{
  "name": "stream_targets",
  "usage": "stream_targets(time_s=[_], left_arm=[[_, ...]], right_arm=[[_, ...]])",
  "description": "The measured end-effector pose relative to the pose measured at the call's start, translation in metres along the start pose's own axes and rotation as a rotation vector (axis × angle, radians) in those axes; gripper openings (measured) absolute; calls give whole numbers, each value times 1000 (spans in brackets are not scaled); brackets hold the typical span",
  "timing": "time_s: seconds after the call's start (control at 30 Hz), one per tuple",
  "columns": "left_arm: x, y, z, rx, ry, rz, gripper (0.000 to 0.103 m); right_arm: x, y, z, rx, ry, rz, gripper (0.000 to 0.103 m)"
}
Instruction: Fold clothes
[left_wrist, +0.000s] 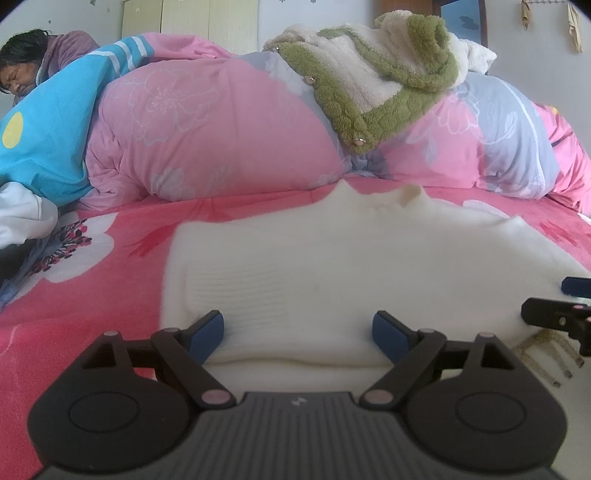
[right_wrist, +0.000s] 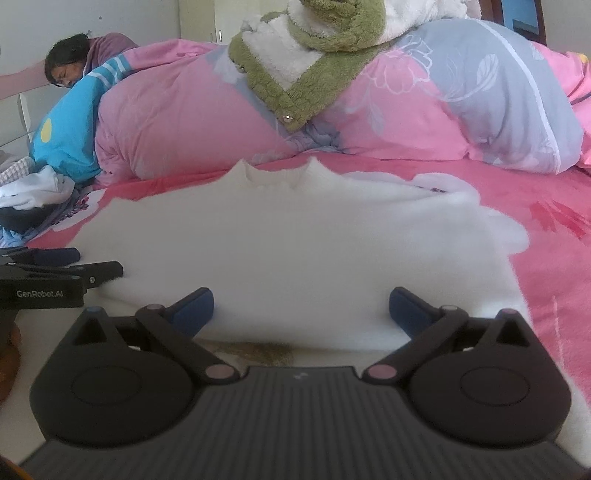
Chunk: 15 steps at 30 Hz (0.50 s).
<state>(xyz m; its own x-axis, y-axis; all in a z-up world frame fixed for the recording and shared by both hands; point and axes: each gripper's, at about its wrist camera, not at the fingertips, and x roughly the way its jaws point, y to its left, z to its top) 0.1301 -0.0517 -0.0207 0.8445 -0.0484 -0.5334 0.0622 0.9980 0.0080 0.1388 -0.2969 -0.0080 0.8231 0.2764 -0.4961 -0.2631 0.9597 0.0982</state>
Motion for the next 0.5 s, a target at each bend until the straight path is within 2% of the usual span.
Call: stream_targets(time_s=[0.5], left_arm=[[-1, 1, 1, -8, -1, -20, 92]], right_arm=[[1, 0, 0, -5, 3, -7, 102]])
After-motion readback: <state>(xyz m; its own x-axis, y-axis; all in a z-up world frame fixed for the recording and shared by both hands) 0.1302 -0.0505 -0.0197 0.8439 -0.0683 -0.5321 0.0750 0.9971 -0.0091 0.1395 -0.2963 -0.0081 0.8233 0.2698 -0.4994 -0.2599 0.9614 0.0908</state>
